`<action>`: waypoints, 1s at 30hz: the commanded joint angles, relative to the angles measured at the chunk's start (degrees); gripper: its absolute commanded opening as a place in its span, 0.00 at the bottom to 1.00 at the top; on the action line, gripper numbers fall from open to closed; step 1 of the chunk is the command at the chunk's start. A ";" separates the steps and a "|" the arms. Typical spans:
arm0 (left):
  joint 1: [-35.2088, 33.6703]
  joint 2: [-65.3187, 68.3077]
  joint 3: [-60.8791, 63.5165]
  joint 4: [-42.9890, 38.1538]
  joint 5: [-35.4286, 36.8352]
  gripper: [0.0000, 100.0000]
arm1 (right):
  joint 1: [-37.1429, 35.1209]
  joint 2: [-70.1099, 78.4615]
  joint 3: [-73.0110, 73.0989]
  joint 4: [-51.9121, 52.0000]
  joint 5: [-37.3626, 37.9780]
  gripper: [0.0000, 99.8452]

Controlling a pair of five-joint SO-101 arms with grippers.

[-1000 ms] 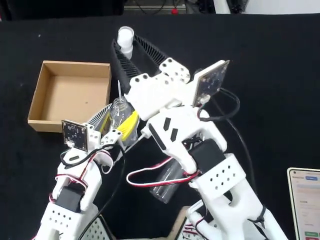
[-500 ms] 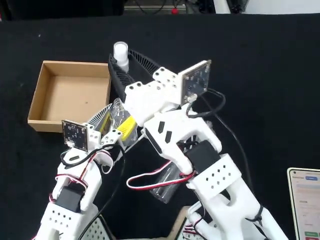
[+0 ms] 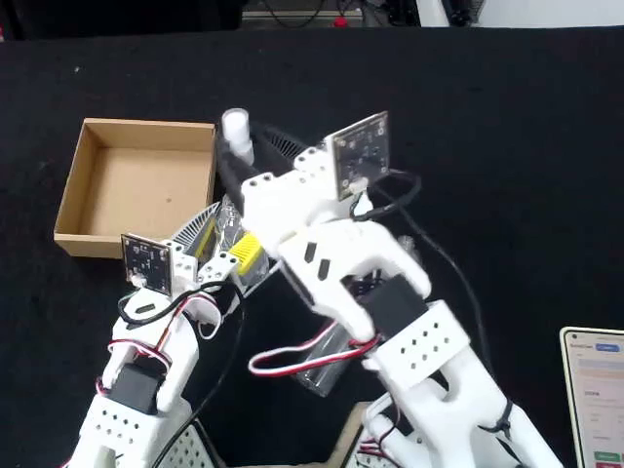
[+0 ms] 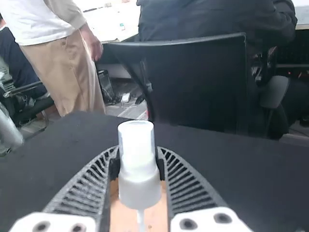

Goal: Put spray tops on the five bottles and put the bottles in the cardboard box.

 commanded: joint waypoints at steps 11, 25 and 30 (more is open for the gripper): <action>0.31 0.09 1.27 0.26 0.18 0.16 | -1.93 -11.47 12.09 -6.95 6.15 0.01; -0.13 0.09 1.27 0.26 0.18 0.16 | 0.70 -2.33 9.27 -6.86 6.68 0.01; -0.84 0.09 1.27 0.18 0.18 0.16 | 0.53 -1.54 7.78 -3.69 6.68 0.01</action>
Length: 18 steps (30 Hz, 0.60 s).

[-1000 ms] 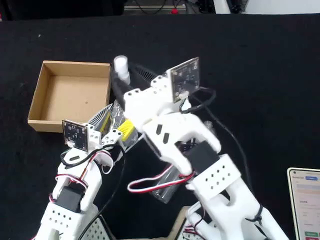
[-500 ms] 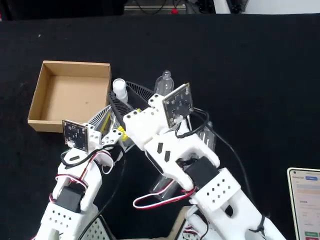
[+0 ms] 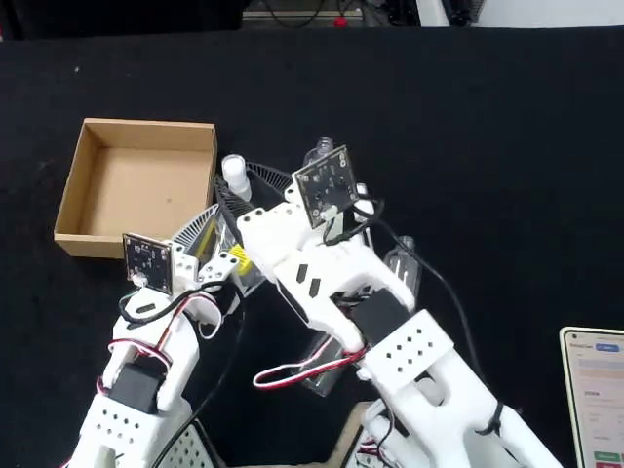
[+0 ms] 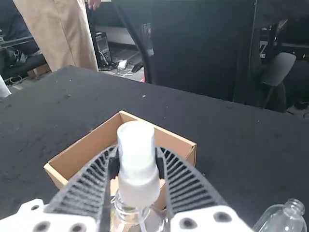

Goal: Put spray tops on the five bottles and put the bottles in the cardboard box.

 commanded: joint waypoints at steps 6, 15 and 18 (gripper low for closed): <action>0.22 0.00 1.27 0.09 0.18 0.16 | 0.79 -0.13 -2.42 2.02 0.79 0.01; -0.13 -0.18 1.27 0.00 0.18 0.16 | -1.05 -4.44 -1.89 5.89 2.11 0.01; -0.13 -0.09 1.27 0.00 0.18 0.16 | -2.11 -4.26 -1.80 5.89 6.15 0.01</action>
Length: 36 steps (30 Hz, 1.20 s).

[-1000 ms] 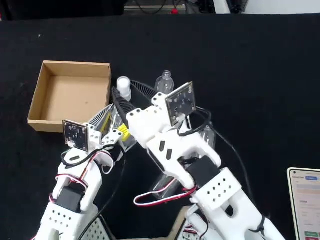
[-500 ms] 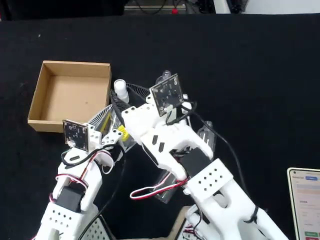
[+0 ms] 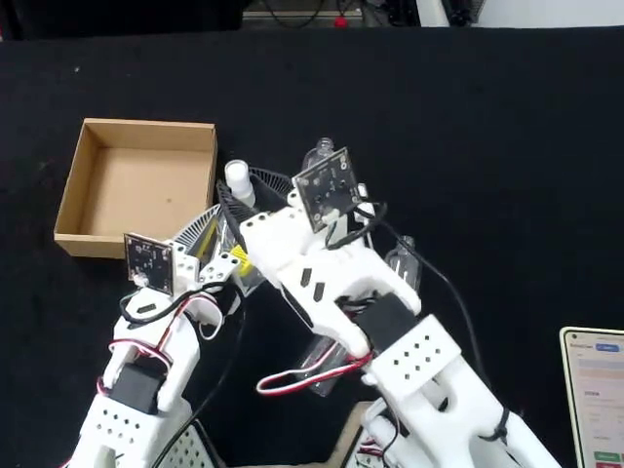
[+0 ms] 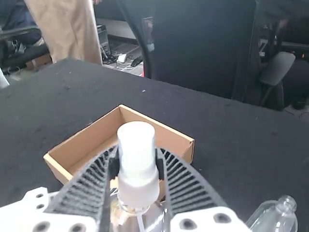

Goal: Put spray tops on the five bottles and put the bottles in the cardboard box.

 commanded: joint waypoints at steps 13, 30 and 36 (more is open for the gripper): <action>-0.22 -0.18 1.27 0.09 0.09 0.16 | -2.81 0.13 -1.63 0.79 4.13 0.17; -0.13 -0.18 1.27 0.09 0.09 0.16 | -0.26 -14.90 -7.43 2.73 4.22 0.01; 0.13 -0.09 1.27 0.09 0.00 0.16 | 0.79 6.02 -29.14 11.87 4.13 0.02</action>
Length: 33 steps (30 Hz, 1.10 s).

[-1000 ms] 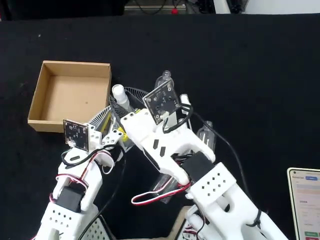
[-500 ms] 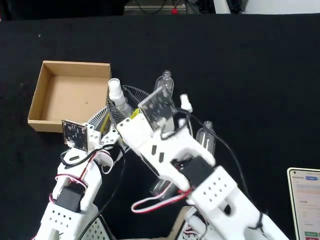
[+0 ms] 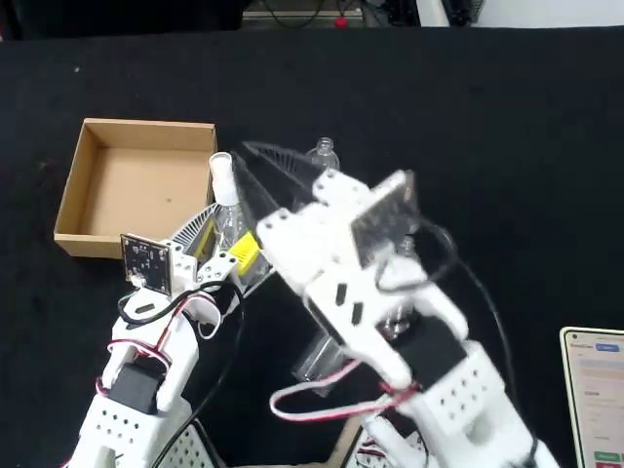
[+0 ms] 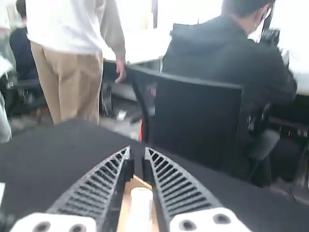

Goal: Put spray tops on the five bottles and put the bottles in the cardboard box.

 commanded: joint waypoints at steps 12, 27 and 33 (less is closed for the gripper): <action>0.57 0.09 1.27 0.09 -3.34 0.16 | 0.97 41.98 -51.21 38.68 0.18 0.02; 0.48 0.09 1.27 0.09 -3.43 0.16 | 0.88 38.64 -52.35 49.58 0.09 0.02; 0.57 0.09 1.27 0.09 -3.43 0.16 | 0.88 38.64 -52.44 52.40 -4.75 0.02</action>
